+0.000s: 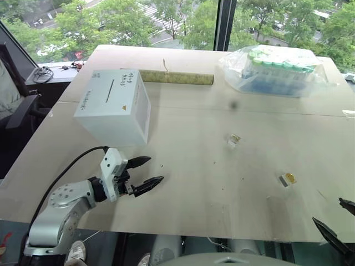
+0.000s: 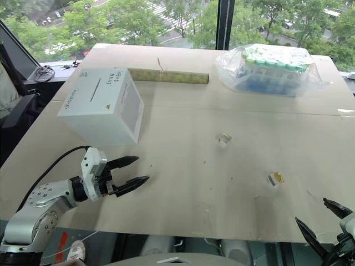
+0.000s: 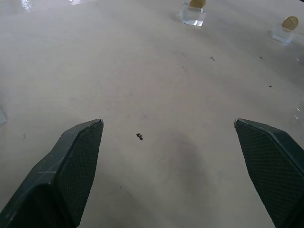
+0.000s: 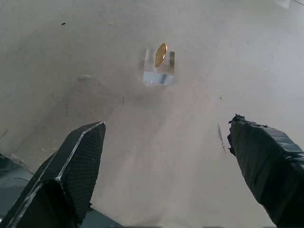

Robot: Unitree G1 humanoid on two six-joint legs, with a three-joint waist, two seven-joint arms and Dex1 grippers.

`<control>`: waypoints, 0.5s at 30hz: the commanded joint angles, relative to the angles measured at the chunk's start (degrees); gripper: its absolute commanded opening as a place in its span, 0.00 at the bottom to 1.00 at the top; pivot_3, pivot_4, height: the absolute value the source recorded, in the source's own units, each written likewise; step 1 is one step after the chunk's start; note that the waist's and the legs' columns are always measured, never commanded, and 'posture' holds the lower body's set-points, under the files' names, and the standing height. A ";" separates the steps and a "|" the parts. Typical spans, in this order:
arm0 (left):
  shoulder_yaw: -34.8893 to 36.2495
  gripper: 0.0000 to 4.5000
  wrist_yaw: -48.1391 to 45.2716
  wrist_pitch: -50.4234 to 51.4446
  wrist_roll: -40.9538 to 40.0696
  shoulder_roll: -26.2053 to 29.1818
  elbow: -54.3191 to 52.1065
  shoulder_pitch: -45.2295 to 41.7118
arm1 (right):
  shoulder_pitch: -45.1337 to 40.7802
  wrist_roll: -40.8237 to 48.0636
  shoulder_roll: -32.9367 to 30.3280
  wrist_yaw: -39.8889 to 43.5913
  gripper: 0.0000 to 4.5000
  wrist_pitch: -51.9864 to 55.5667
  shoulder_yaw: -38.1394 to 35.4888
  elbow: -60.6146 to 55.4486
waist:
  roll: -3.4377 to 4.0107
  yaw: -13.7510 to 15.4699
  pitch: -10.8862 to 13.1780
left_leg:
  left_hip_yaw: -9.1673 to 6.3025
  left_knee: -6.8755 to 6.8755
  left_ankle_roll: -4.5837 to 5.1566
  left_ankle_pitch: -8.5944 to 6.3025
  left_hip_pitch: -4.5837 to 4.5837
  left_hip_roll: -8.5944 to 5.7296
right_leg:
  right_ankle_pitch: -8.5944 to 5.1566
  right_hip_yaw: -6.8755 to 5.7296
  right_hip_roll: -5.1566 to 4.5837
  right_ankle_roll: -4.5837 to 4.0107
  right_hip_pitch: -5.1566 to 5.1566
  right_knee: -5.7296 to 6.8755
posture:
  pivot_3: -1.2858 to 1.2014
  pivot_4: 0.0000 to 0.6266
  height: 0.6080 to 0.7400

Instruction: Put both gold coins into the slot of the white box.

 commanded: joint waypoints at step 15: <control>-4.69 1.00 -12.10 5.60 -10.42 5.44 -6.29 -17.92 | -32.55 32.43 -22.37 -35.95 0.71 47.99 7.85 -10.62 | -0.20 0.41 0.00 | -0.16 0.27 0.31 0.15 0.00 -0.20 | 0.27 -0.81 0.21 -0.40 0.16 0.02 | 0.52 0.24 1.00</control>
